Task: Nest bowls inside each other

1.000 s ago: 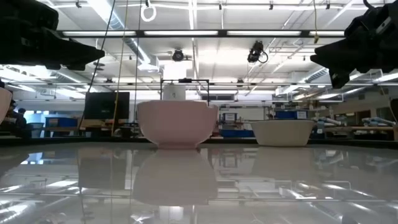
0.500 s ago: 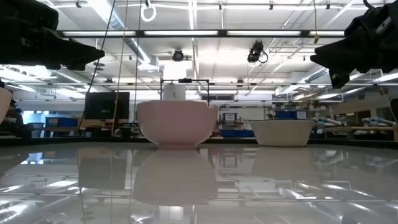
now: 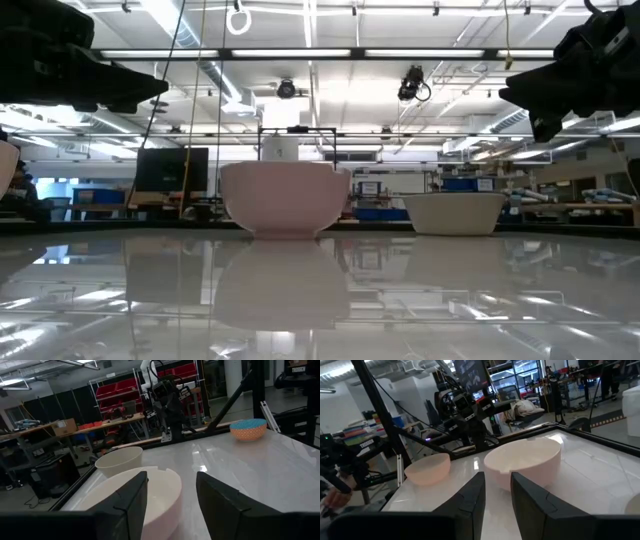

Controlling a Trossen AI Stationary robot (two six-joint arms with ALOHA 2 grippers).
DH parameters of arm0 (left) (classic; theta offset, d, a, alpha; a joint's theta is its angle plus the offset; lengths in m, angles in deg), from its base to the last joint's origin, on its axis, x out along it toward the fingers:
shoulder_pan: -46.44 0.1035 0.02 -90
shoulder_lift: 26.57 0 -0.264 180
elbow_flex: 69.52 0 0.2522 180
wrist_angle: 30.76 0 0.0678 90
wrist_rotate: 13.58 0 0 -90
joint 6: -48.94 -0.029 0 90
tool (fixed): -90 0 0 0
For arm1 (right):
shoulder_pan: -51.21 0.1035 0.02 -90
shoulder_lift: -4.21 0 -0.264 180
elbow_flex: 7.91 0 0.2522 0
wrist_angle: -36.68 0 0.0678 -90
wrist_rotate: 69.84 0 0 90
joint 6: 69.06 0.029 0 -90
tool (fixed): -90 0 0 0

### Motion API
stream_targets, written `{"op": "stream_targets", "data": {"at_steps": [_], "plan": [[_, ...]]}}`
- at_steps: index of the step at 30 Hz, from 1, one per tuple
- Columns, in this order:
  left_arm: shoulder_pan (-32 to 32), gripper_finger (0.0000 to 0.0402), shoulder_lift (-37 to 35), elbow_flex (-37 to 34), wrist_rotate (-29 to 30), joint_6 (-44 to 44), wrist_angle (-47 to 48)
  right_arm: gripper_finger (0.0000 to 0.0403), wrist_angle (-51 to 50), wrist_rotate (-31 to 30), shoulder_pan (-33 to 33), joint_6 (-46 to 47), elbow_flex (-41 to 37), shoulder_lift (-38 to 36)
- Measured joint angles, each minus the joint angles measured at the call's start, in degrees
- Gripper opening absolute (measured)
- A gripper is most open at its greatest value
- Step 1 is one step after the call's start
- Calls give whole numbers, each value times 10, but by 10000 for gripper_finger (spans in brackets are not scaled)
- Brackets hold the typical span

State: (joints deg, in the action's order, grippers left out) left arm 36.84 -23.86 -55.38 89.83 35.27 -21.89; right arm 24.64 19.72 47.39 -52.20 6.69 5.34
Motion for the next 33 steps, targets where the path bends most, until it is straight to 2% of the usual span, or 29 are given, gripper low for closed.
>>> {"op": "stream_targets", "data": {"at_steps": [15, 21, 29, 33], "plan": [[0, 172, 0, 0, 0, 0, 0, 100, 0, 0, 0, 0, 0, 0], [1, 172, 0, 0, 16, -141, -5, 100, 0, 0, 0, 0, 0, 0], [1, 172, -1, 0, 89, -168, -36, 100, 0, -3, 0, -3, 0, 0], [1, 172, -1, 0, 95, -186, -36, 100, 5, -23, 0, -8, 0, 0]]}}
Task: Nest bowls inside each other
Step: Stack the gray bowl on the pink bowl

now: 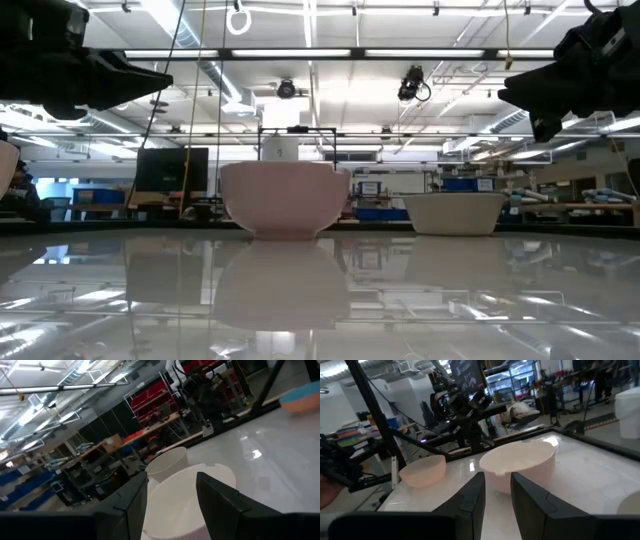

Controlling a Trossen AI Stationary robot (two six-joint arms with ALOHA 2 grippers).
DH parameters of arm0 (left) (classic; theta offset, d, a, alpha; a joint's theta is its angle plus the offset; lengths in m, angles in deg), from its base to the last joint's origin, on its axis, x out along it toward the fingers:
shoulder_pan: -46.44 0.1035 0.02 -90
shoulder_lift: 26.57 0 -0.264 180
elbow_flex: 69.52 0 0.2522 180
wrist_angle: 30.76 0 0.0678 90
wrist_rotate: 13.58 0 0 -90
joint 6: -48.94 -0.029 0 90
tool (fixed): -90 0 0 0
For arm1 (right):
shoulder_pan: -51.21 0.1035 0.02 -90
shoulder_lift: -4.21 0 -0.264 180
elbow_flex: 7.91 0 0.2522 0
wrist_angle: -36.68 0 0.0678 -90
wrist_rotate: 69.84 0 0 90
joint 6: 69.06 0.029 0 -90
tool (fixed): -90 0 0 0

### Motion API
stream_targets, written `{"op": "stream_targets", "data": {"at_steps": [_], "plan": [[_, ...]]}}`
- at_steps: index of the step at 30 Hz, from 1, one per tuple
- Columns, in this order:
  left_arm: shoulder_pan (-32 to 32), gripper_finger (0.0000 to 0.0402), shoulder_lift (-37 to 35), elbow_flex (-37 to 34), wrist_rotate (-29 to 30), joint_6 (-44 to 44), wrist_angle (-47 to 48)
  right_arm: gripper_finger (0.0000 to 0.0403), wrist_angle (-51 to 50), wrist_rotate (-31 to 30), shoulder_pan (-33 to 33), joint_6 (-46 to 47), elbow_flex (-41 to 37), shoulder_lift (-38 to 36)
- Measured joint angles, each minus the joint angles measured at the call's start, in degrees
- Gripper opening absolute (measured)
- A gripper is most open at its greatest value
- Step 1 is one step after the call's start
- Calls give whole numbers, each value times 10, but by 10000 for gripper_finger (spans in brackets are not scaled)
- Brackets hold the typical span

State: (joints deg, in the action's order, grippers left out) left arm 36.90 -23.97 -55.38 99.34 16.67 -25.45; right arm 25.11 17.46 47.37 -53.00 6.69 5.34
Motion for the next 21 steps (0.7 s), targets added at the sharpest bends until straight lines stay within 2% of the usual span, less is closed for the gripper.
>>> {"op": "stream_targets", "data": {"at_steps": [4, 7, 9, 11, 13, 16, 18, 21], "plan": [[0, 172, 0, 0, 0, -33, -2, 100, 50, -125, -1, -22, 0, 0], [0, 172, 0, 0, 0, -18, -3, 100, 57, -214, -1, 42, 0, 0], [0, 172, 0, 0, -2, 11, -9, 100, 46, -222, -1, 88, 0, 0], [0, 172, 0, 0, -5, 81, -14, 100, 30, -191, -1, 111, 0, 7], [0, 172, 0, 0, -5, 172, -17, 100, 16, -161, -1, 106, 0, 18], [0, 172, 0, 0, -6, 280, -21, 100, 15, -178, -9, 92, 0, 46], [1, 172, 0, 0, -6, 301, -21, 100, 16, -199, -25, 102, 6, 72], [2, 172, 0, 0, -6, 301, -42, 100, -9, -199, -56, 112, 37, 130]]}}
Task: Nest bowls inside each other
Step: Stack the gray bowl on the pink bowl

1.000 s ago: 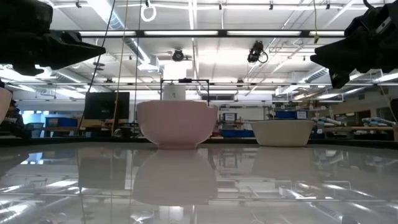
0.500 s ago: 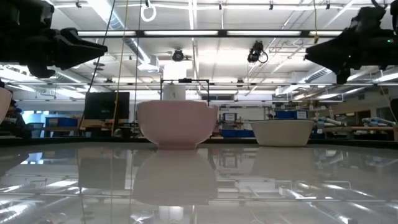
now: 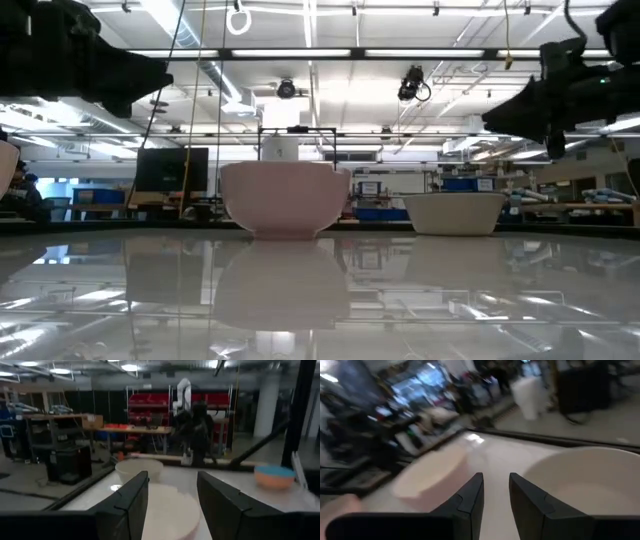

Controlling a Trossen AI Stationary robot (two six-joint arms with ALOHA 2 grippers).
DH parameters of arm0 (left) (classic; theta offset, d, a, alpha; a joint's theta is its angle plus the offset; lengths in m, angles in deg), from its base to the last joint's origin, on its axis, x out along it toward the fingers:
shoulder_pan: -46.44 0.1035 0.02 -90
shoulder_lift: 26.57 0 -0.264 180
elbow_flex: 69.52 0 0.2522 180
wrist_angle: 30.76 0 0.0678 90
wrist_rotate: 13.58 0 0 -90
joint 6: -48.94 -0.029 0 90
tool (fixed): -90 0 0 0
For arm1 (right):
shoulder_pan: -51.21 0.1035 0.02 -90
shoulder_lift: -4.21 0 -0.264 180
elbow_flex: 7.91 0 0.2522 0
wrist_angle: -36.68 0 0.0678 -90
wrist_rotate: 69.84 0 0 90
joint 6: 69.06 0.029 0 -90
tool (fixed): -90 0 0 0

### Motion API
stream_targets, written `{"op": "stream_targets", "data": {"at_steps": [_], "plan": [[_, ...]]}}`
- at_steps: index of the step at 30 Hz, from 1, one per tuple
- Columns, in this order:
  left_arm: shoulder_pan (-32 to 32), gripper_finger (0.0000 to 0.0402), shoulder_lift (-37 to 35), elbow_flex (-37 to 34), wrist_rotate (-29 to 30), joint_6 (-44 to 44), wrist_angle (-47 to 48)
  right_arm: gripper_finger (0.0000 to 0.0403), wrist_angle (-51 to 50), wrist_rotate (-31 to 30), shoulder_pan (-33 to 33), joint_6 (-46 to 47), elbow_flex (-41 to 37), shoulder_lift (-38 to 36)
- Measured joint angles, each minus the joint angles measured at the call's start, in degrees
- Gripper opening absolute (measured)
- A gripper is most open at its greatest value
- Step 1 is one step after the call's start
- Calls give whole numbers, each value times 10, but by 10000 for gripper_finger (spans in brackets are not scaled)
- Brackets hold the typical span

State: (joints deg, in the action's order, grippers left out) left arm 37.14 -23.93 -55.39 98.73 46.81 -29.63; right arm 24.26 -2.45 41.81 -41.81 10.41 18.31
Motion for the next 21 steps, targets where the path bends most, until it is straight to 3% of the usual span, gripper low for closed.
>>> {"op": "stream_targets", "data": {"at_steps": [6, 10, 14, 21], "plan": [[0, 172, 0, 0, 0, 61, -75, 100, -106, -26, -68, -35, 114, 174], [1, 172, 0, 0, 0, 65, -77, 101, -210, -68, -142, -49, 218, 306], [1, 172, 0, 0, -1, 60, -79, 104, -284, -70, -212, -50, 302, 422], [1, 172, 0, 0, -1, 97, -85, 105, -345, -53, -275, -94, 375, 546]]}}
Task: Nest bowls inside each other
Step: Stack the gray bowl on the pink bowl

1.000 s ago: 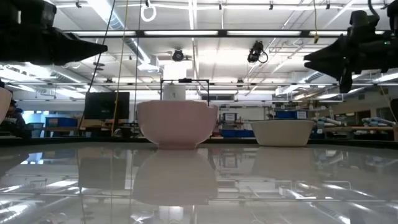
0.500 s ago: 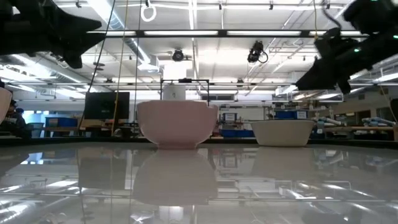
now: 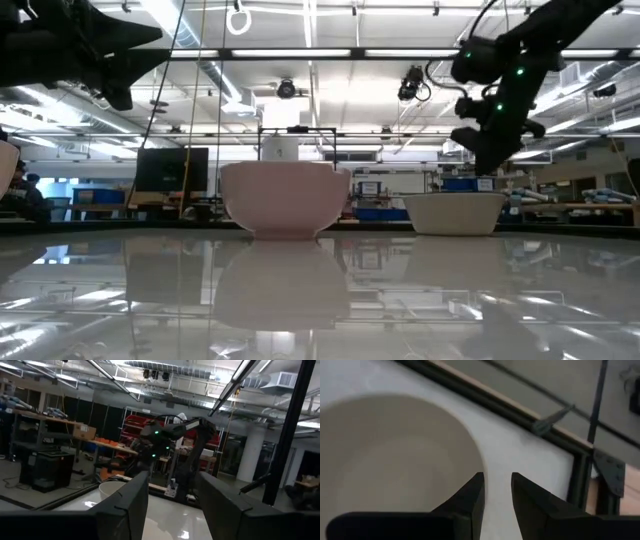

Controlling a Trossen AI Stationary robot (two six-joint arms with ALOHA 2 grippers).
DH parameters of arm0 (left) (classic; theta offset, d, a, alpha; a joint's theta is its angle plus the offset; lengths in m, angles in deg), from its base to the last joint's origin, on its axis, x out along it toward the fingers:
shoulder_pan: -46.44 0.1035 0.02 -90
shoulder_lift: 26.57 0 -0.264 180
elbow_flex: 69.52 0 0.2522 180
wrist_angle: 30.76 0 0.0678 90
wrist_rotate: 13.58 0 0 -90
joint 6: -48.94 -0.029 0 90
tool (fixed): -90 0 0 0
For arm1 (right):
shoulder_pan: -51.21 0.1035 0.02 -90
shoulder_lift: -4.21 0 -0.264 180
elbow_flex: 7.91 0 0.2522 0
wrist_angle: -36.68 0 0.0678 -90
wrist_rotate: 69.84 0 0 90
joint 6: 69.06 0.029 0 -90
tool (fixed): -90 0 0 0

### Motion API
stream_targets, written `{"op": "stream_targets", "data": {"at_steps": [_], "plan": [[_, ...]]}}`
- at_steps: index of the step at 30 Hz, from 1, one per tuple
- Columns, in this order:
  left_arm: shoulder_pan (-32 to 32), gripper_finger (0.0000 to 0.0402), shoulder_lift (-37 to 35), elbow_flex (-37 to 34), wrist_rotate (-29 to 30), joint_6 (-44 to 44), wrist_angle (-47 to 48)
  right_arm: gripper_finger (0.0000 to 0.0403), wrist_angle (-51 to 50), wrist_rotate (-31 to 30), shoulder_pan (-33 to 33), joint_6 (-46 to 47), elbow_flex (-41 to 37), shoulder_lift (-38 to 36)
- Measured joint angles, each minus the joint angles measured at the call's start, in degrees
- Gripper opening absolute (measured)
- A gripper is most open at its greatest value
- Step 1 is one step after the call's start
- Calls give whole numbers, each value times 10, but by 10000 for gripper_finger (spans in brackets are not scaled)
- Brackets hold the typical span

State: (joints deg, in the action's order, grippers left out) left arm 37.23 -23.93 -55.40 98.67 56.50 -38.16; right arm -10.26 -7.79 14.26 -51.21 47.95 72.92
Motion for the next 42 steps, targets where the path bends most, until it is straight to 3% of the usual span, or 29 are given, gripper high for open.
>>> {"op": "stream_targets", "data": {"at_steps": [17, 25, 28, 33, 42], "plan": [[0, 172, 0, 0, 0, -27, 19, 100, 4, 139, -77, -31, 8, 119], [0, 172, 0, 0, 2, -28, 23, 14, 65, 255, -72, -60, 11, 94], [0, 172, 0, 0, 24, -29, 26, 16, 77, 301, -55, -53, 34, 63], [0, 172, 0, 0, 70, -29, 26, 12, 126, 305, 12, -40, 111, 43], [0, 172, 0, 0, 78, -27, 33, 12, 162, 291, 130, -34, 218, 156]]}}
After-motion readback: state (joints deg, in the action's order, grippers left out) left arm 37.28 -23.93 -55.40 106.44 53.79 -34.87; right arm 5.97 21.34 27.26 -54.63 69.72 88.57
